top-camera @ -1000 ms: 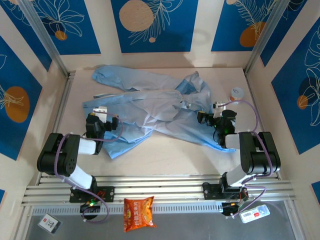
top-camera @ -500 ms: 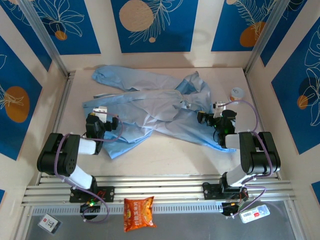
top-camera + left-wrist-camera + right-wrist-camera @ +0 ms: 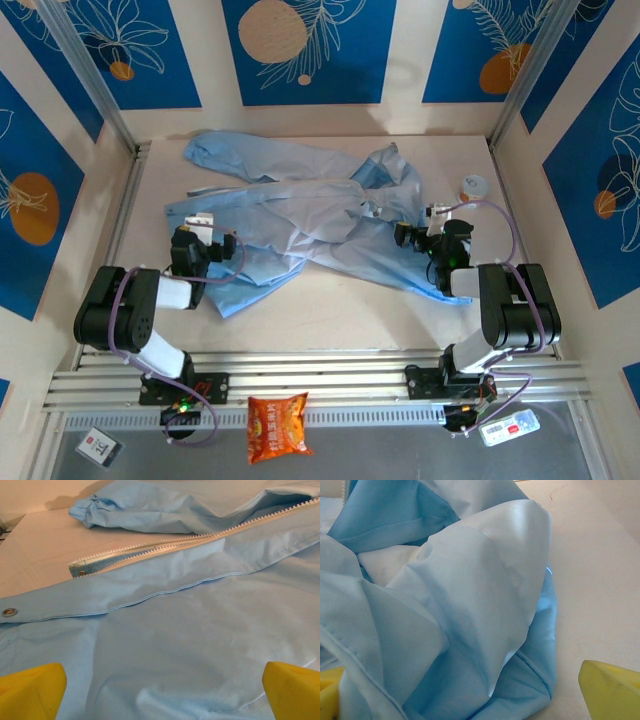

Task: Zip up the jacket

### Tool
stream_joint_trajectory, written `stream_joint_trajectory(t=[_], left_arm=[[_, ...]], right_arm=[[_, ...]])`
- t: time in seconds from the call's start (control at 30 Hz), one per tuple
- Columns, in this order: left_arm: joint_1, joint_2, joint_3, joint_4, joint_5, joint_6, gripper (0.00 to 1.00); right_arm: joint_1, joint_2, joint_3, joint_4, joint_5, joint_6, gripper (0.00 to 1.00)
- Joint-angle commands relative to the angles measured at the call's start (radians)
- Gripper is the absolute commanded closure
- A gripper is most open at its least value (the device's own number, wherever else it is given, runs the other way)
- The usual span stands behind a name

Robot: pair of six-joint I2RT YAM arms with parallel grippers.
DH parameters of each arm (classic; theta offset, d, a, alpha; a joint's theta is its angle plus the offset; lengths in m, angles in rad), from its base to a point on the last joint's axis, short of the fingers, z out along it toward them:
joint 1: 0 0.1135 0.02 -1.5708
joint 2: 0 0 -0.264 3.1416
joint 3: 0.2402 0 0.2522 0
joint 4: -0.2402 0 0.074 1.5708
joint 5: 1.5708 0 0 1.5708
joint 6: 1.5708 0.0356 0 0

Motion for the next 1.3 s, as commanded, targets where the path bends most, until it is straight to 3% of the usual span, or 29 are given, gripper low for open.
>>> stream_joint_trajectory(t=[0.0,0.13,0.27,0.33,0.43,0.47,0.63,0.7,0.77,0.87,1.03,1.13,1.2,1.27], left_arm=[[0.017,-0.003,0.017,0.0,0.022,-0.008,0.0],[0.012,-0.03,-0.031,0.07,-0.132,-0.057,0.0],[0.006,-0.103,-0.083,0.11,-0.142,-0.051,0.0],[0.002,-0.216,-0.059,-0.062,-0.157,-0.067,0.0],[0.004,-0.368,0.082,-0.522,-0.197,-0.19,0.0],[0.002,-0.383,0.115,-0.605,-0.194,-0.213,0.0],[0.004,-0.337,0.281,-0.992,-0.196,-0.317,0.0],[0.006,-0.281,0.345,-1.131,-0.176,-0.343,0.0],[0.006,-0.224,0.39,-1.215,-0.115,-0.348,0.07],[0.005,-0.166,0.408,-1.266,-0.034,-0.346,0.18],[0.0,-0.169,0.356,-1.283,0.043,-0.379,0.24],[-0.003,-0.198,0.306,-1.281,0.072,-0.438,0.27],[-0.008,-0.213,0.256,-1.225,0.179,-0.462,0.31],[-0.021,-0.209,0.23,-1.227,0.196,-0.499,0.32]], right_arm=[[0.001,-0.01,0.008,0.012,0.007,-0.012,0.01],[0.002,-0.013,0.003,0.017,-0.021,-0.022,0.01],[0.016,-0.045,0.003,-0.007,-0.021,-0.043,0.01],[0.033,-0.096,0.028,-0.09,-0.003,-0.057,0.01],[0.066,-0.152,0.141,-0.359,0.035,-0.033,0.01],[0.083,-0.16,0.177,-0.438,0.054,-0.013,0.01],[0.294,-0.178,0.334,-0.756,0.263,-0.017,0.01],[0.353,-0.163,0.406,-0.855,0.292,0.031,0.01],[0.4,-0.133,0.465,-0.925,0.293,0.129,0.01],[0.444,-0.06,0.509,-0.951,0.216,0.287,0.01],[0.457,0.111,0.564,-0.975,0.186,0.454,0.04],[0.45,0.205,0.652,-1.028,0.149,0.463,0.05],[0.438,0.273,0.726,-1.054,0.103,0.446,0.1],[0.413,0.349,0.809,-1.08,0.046,0.436,0.21]])
